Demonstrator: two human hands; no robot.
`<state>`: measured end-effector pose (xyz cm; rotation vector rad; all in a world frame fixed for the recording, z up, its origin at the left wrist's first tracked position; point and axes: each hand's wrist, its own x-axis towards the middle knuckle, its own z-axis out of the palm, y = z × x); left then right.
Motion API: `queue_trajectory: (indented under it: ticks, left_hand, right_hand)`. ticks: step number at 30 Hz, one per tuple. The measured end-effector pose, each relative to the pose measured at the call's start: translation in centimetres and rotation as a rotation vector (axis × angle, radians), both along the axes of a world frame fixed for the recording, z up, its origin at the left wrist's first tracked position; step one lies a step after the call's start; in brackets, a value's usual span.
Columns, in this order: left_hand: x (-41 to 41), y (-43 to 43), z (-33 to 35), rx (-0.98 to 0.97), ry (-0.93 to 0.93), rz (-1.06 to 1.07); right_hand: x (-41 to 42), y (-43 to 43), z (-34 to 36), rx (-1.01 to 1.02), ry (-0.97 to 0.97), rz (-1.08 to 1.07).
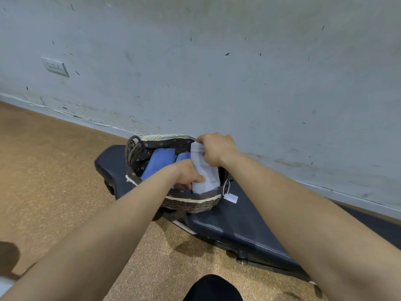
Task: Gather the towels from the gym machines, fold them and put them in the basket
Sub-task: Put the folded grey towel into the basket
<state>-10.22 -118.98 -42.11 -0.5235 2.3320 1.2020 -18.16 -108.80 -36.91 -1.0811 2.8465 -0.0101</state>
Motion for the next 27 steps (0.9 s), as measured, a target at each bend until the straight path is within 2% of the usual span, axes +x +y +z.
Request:
queue_trajectory:
  ticks: [8,12,14,16,18,20,22,24,27]
  left_hand:
    - [-0.6,-2.3,-0.4,-0.218,0.006,-0.077]
    - [-0.8,-2.4,-0.7,-0.11,0.016,-0.04]
    - [-0.7,-2.5,-0.6,-0.053,0.086,0.042]
    - [-0.7,-3.5,-0.6,-0.231,0.246,0.053]
    - [-0.7,-4.5,-0.9,-0.52,0.315,-0.119]
    - [-0.8,-5.0,-1.4,-0.629,0.283,-0.362]
    - [-0.7,-4.8,-1.5,-0.63,0.229,-0.501]
    - [-0.6,-4.7,-1.5,-0.599,0.205,-0.539]
    - [-0.7,-4.8,-1.2,-0.566,0.179,-0.522]
  right_hand:
    - [-0.2,-0.3,-2.6,0.09,0.073,0.063]
    - [0.2,-0.4,-2.7,0.236,0.199,0.084]
    - [0.5,-0.4,-2.8,0.325,0.263,0.085]
    - [0.7,-0.3,-3.2,0.393,0.287,0.076]
    - [0.7,-0.4,-3.7,0.465,0.312,0.071]
    - [0.9,-0.5,-4.3,0.513,0.345,0.067]
    - [1.3,-0.7,-4.5,0.465,0.401,0.089]
    - [1.8,-0.7,-4.1,0.342,0.437,0.147]
    - [3.1,-0.2,-3.5,0.288,0.269,0.152]
